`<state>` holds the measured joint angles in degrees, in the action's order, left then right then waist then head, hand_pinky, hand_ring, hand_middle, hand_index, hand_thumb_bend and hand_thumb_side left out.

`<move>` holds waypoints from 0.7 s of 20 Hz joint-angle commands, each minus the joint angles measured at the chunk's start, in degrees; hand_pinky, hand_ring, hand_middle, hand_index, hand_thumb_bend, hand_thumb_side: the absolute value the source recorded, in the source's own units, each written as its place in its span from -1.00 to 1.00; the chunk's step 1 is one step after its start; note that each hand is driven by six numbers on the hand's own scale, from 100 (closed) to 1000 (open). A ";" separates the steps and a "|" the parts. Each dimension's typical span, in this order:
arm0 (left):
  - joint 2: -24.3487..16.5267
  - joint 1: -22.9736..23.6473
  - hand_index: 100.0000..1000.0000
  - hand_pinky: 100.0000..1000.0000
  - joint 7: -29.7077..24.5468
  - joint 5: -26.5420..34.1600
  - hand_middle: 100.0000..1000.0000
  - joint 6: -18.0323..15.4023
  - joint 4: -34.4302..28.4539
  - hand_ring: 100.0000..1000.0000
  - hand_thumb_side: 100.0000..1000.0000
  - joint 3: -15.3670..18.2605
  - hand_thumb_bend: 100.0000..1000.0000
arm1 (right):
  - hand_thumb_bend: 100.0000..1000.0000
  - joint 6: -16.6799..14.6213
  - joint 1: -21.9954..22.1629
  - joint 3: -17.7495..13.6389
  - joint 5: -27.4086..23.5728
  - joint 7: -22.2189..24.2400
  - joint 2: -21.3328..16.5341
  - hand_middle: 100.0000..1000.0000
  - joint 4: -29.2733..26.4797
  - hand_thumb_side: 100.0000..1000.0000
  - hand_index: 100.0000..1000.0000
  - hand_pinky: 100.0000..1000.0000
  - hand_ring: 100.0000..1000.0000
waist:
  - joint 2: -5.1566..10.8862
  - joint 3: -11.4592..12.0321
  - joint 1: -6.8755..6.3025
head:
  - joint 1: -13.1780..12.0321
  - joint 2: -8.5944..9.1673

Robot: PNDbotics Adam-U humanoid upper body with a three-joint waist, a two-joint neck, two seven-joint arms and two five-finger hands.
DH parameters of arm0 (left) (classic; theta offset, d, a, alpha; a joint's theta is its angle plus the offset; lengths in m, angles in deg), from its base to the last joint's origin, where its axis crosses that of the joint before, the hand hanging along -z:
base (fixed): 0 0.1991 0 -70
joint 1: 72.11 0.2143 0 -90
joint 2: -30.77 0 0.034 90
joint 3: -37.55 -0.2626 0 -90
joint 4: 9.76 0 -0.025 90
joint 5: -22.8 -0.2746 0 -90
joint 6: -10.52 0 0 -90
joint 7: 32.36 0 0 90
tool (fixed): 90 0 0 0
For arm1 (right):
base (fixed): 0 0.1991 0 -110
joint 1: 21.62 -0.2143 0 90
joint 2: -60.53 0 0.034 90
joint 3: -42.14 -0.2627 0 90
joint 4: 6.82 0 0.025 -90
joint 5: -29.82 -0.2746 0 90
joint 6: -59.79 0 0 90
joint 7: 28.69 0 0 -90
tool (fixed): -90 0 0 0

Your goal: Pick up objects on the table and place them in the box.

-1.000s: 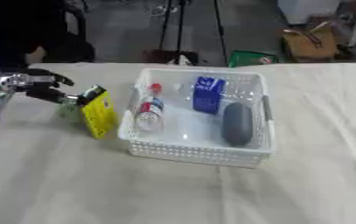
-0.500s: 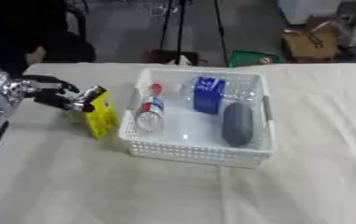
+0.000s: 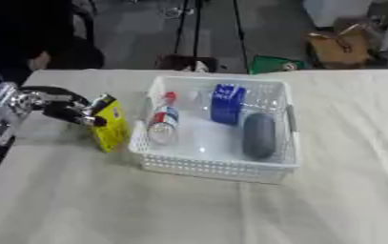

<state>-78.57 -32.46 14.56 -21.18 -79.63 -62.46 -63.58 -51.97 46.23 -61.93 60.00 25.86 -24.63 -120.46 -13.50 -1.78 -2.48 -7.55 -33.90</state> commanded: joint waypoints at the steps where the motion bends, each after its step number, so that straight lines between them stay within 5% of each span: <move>1: -0.88 -1.51 1.00 0.94 1.01 -1.63 1.00 -0.01 0.22 1.00 0.76 0.06 0.25 | -1.00 -0.09 -0.60 -0.13 -0.17 0.23 -0.59 0.17 -0.95 1.00 0.63 0.52 0.48 | 0.70 -0.04 -0.04 | -0.27 0.53; 9: -0.07 -1.75 1.00 0.94 2.01 -3.23 0.99 -0.42 1.42 1.00 0.78 0.20 0.22 | -1.00 -0.12 -0.66 -0.16 -0.25 0.21 -0.61 0.17 -0.95 1.00 0.63 0.52 0.48 | 0.58 -0.15 0.07 | -0.38 0.69; 11: 0.06 -1.79 1.00 0.93 2.11 -3.41 0.98 -0.46 1.56 1.00 0.78 0.15 0.14 | -1.00 -0.12 -0.67 -0.16 -0.27 0.22 -0.60 0.17 -0.95 1.00 0.63 0.52 0.48 | 0.55 -0.16 0.12 | -0.44 0.69; 12: 0.11 -1.83 0.98 0.91 2.20 -3.54 0.96 -0.47 1.61 1.00 0.79 0.12 -0.06 | -1.00 -0.11 -0.67 -0.15 -0.29 0.23 -0.59 0.17 -0.95 1.00 0.63 0.52 0.48 | 0.56 -0.16 0.13 | -0.47 0.68; 14: 0.20 -1.95 0.97 0.91 2.48 -3.90 0.96 -0.47 1.65 1.00 0.79 0.04 -0.07 | -1.00 -0.12 -0.65 -0.14 -0.32 0.26 -0.58 0.17 -0.95 1.00 0.63 0.52 0.48 | 0.59 -0.14 0.14 | -0.52 0.64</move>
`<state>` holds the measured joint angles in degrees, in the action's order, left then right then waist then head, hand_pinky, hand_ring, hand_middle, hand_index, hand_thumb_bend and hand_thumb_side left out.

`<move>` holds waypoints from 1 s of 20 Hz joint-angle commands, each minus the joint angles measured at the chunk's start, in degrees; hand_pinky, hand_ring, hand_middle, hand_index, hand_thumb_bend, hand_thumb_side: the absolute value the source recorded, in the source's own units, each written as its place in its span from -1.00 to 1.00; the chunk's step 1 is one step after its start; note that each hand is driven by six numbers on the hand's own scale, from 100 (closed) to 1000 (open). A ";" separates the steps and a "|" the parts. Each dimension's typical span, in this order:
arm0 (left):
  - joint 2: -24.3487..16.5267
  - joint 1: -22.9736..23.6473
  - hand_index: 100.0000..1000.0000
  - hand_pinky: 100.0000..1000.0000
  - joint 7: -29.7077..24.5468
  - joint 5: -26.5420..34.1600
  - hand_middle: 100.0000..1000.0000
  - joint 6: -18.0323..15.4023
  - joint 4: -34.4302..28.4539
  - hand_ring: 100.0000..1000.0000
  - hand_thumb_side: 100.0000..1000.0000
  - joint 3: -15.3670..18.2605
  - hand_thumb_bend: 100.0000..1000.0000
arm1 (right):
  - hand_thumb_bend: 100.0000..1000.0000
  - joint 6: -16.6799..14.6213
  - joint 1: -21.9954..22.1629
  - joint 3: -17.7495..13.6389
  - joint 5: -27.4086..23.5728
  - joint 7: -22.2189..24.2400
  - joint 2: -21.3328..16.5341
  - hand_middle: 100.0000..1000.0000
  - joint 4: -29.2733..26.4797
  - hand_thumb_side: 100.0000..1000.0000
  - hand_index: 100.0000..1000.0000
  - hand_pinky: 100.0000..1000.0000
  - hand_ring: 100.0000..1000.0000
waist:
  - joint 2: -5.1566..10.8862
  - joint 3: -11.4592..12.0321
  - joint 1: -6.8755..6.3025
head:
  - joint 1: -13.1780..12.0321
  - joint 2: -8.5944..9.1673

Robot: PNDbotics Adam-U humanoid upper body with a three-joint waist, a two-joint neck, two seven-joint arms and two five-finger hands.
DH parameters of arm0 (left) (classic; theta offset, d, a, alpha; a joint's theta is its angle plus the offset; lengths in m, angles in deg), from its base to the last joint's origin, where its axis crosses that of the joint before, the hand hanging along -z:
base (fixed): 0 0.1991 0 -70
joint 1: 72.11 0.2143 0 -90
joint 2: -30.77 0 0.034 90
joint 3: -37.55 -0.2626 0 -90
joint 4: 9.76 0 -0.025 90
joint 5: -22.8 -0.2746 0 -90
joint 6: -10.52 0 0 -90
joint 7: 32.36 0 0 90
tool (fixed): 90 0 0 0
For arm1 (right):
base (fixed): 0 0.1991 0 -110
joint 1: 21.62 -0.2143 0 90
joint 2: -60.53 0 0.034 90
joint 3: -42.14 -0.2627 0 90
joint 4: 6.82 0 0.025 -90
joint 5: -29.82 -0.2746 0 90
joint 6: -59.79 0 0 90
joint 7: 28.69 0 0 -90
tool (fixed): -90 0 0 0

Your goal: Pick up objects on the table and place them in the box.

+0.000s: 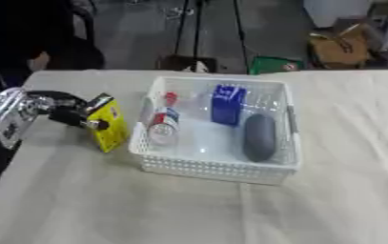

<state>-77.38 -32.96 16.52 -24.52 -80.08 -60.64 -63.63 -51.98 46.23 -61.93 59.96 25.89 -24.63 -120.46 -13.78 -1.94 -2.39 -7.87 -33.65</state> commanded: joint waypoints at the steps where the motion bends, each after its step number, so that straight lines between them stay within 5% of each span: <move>1: -0.96 -1.47 0.97 0.91 0.61 -0.68 0.96 -0.03 -0.14 1.00 0.79 0.08 -0.07 | -1.00 -0.11 -0.65 -0.14 -0.29 0.24 -0.58 0.17 -0.95 1.00 0.63 0.52 0.48 | 0.88 0.03 0.05 | -0.22 0.38; 20: -0.60 -2.33 0.61 0.72 -1.66 0.12 0.70 -0.96 -0.58 0.89 0.64 -0.59 -0.21 | -1.00 0.02 -0.47 -0.27 -0.40 0.15 -0.57 0.17 -0.95 1.00 0.64 0.52 0.48 | 1.00 0.28 -0.13 | -0.35 0.13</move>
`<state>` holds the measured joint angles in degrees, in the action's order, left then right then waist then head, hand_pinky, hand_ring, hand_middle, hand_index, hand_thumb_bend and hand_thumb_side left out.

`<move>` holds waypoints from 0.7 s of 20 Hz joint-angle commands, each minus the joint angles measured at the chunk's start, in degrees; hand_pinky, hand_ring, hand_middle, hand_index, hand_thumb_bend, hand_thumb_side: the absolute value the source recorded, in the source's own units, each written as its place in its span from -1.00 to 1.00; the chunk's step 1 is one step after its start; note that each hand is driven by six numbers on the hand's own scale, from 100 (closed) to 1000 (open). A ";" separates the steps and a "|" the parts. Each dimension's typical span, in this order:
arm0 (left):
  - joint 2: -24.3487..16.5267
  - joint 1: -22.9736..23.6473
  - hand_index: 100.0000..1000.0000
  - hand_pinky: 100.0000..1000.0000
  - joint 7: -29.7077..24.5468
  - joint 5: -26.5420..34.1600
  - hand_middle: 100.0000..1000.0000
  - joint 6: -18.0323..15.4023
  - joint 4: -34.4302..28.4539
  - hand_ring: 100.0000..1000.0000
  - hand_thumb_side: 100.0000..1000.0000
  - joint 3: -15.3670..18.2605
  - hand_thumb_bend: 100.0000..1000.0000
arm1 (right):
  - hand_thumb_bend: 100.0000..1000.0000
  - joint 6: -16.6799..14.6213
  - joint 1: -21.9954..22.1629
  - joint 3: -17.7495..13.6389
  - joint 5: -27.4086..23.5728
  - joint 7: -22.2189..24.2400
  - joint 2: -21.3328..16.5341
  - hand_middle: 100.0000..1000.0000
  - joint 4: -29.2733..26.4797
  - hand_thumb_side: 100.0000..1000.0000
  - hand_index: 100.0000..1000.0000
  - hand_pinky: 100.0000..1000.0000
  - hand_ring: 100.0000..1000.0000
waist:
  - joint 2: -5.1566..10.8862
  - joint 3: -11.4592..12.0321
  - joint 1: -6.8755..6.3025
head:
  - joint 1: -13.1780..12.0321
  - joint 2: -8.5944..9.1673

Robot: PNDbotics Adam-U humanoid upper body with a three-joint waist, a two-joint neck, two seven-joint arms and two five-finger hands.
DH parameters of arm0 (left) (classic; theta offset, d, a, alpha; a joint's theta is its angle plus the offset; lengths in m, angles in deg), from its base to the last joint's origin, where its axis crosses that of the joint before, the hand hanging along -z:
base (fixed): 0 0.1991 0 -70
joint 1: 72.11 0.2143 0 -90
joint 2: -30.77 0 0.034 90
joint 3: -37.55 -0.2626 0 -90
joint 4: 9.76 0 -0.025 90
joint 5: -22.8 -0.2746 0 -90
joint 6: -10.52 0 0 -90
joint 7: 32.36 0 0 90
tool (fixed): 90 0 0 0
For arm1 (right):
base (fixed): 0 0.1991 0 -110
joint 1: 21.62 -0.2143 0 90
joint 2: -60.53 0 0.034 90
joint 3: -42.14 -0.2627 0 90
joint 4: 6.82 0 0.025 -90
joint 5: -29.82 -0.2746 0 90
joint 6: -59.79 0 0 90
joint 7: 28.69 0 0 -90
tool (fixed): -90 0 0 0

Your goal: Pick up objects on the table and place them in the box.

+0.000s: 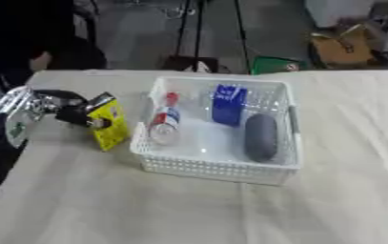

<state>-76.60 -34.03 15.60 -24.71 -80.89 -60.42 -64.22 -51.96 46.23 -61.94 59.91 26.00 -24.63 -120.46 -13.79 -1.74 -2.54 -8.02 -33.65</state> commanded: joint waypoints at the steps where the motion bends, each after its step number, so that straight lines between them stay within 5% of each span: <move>1: -1.36 -1.24 0.61 0.72 -1.08 0.36 0.70 -0.22 -0.79 0.89 0.64 -0.07 -0.21 | -1.00 0.01 -0.49 -0.26 -0.35 0.02 -0.58 0.17 -0.95 1.00 0.64 0.52 0.48 | 1.03 0.09 0.01 | -0.23 0.14; 14: -1.05 -1.63 0.43 0.68 -2.57 -0.12 0.61 -0.40 -0.81 0.69 0.46 -0.20 -0.62 | -1.00 0.08 -0.45 -0.24 -0.33 -0.09 -0.56 0.17 -0.95 1.00 0.64 0.52 0.48 | 1.24 0.12 -0.16 | -0.35 0.13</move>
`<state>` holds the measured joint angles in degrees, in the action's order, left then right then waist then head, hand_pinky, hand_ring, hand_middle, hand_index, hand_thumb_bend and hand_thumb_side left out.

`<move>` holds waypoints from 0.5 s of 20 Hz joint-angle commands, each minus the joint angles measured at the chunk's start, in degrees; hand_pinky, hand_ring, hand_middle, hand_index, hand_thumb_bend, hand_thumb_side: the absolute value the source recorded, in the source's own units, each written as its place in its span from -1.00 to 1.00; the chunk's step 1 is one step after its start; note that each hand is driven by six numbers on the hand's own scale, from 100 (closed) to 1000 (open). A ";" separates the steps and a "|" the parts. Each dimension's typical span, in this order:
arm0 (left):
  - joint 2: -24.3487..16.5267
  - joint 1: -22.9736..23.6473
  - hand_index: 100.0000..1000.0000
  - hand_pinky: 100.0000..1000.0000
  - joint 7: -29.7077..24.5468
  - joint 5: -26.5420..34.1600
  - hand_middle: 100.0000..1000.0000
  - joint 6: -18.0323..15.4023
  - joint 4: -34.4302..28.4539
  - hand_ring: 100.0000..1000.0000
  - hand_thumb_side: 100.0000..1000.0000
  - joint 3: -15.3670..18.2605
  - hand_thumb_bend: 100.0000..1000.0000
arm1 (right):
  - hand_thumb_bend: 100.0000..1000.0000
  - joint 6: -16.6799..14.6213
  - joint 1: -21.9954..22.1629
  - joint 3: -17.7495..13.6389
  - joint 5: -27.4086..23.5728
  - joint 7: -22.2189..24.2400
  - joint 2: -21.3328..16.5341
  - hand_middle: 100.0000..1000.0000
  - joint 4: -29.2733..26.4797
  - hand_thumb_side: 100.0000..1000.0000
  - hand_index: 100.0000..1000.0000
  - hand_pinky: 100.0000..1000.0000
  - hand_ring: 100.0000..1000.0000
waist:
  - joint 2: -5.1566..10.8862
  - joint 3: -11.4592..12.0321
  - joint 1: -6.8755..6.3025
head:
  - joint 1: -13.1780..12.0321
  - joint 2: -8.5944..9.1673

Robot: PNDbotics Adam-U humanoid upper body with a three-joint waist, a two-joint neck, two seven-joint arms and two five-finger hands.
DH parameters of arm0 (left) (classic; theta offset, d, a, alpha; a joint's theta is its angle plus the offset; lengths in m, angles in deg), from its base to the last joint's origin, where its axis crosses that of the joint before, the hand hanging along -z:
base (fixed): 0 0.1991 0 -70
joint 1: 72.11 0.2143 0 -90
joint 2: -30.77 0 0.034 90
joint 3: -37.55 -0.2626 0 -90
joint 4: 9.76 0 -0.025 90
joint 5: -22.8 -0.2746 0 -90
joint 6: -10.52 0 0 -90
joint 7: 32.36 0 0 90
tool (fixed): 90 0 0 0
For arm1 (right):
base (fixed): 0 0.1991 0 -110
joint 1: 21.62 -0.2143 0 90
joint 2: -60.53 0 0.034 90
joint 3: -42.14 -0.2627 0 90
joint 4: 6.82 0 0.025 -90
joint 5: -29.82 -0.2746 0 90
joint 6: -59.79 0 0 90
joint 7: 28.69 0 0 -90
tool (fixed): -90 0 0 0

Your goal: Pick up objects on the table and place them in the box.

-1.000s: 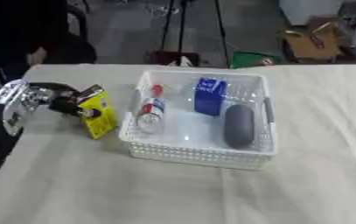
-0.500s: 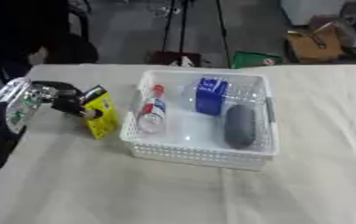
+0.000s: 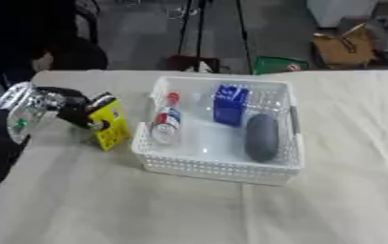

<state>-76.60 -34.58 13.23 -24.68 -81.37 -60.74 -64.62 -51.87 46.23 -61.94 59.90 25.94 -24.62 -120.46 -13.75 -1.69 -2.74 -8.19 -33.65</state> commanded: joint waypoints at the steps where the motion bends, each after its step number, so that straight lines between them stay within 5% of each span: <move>1: -1.03 -1.11 0.42 0.68 -0.07 -0.10 0.61 0.17 -0.54 0.69 0.46 0.22 -0.66 | -1.00 0.00 -0.45 -0.23 -0.33 0.00 -0.56 0.17 -0.95 1.00 0.64 0.53 0.48 | 1.22 0.07 0.03 | -0.18 0.17; 10: -0.94 -1.61 0.36 0.67 2.16 0.26 0.58 1.34 -1.17 0.66 0.55 0.26 -0.92 | -1.00 0.16 -0.35 -0.25 -0.30 0.00 -0.47 0.17 -0.95 1.00 0.64 0.53 0.48 | 1.37 0.03 -0.05 | -0.28 0.36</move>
<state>-76.45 -34.97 14.95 -24.58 -80.15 -61.10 -64.62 -51.82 46.25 -61.94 59.90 25.94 -24.42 -120.46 -13.64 -1.69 -2.76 -8.26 -33.65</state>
